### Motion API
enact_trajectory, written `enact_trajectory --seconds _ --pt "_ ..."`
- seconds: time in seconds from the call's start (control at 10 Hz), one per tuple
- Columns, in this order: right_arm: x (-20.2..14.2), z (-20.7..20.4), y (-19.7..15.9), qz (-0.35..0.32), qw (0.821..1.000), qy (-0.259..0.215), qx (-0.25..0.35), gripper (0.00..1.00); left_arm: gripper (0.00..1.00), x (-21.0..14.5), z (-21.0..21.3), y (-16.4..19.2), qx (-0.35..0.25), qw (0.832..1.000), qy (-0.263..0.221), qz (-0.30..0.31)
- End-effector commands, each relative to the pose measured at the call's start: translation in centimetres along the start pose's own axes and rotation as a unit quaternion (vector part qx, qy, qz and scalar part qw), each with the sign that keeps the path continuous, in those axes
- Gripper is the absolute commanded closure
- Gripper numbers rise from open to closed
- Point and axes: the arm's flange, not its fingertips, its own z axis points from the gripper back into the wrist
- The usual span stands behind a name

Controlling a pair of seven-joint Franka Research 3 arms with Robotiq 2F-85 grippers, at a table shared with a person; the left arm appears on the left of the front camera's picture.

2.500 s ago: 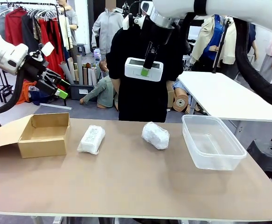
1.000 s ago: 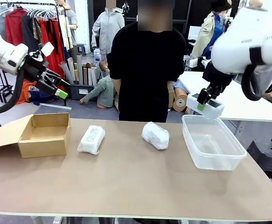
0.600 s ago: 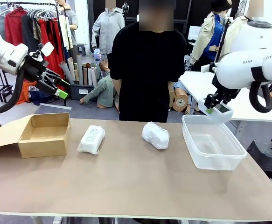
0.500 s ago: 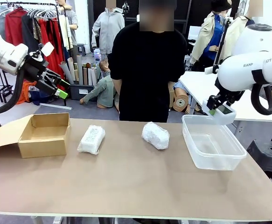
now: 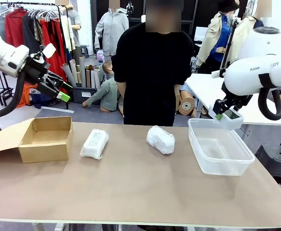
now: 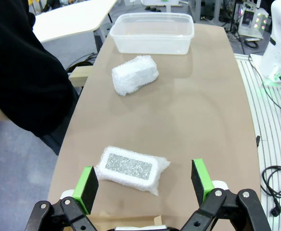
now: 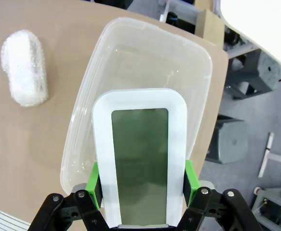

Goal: Separate and place wrapped and unwrapped clocks.
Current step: If the picked Digital clock is wrapped, place it in the Package Box ; if not, place it in the Organizing box.

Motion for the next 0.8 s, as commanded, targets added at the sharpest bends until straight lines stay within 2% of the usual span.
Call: enact_trajectory --seconds 0.0,0.2,0.3,0.5,0.7 --pt "0.0 0.4 -0.3 0.01 1.0 -0.005 -0.001 1.0 0.0 0.1 0.2 0.0 0.001 1.0 -0.001 -0.001" --pt "0.0 0.0 0.0 0.0 1.0 0.0 0.0 1.0 0.0 0.1 0.2 0.0 0.001 1.0 -0.001 -0.001" --pt "0.8 -2.6 0.1 -0.009 1.0 0.019 0.013 1.0 0.0 0.1 0.2 0.0 0.001 1.0 -0.001 -0.001" --pt "1.0 -6.5 0.0 -0.008 0.999 0.017 0.029 1.0 0.0 0.1 0.2 0.0 0.001 1.0 -0.001 -0.001" --pt "1.1 -9.1 0.0 -0.04 0.999 0.024 0.015 1.0 0.0 0.1 0.2 0.0 0.001 1.0 -0.001 -0.001"
